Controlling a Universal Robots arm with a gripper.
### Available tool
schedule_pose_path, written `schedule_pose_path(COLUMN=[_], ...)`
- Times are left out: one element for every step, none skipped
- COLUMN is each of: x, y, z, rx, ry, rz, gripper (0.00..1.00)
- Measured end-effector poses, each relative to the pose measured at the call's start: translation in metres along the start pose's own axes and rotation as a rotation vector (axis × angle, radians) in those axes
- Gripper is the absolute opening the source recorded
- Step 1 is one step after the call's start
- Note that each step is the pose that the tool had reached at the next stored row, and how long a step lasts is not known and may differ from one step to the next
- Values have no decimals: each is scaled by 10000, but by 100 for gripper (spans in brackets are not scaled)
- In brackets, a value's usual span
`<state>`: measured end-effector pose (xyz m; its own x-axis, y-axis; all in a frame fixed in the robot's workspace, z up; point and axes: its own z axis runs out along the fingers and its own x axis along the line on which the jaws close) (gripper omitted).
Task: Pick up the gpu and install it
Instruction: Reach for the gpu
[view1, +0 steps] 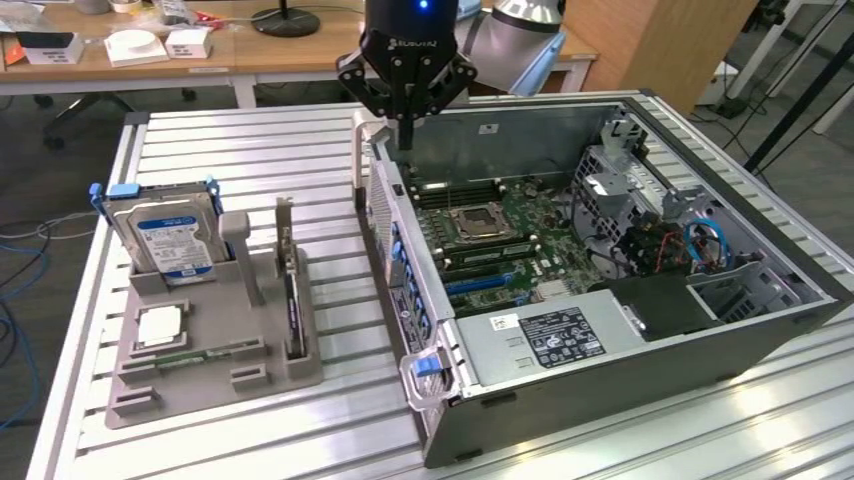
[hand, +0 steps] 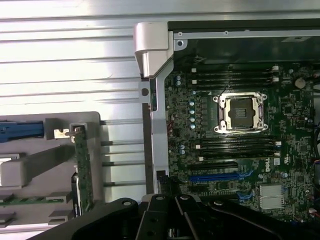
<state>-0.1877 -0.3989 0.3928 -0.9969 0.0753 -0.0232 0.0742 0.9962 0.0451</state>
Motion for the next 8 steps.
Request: schedule_pose_path(x=[6,11,17,23,30,37,43,49], y=[-1,-1,-1,-2,-3,-3,-3,-4], z=[1,2,2,3,4,5,6,7], rx=[0,0,0,0,0,0,0,0], ry=[0,0,-1,0,0,0,-1,-1], rz=[-1,-1,0,-1,-1,0,0,0], gripper=[11,11,11,11,11,11,11,11])
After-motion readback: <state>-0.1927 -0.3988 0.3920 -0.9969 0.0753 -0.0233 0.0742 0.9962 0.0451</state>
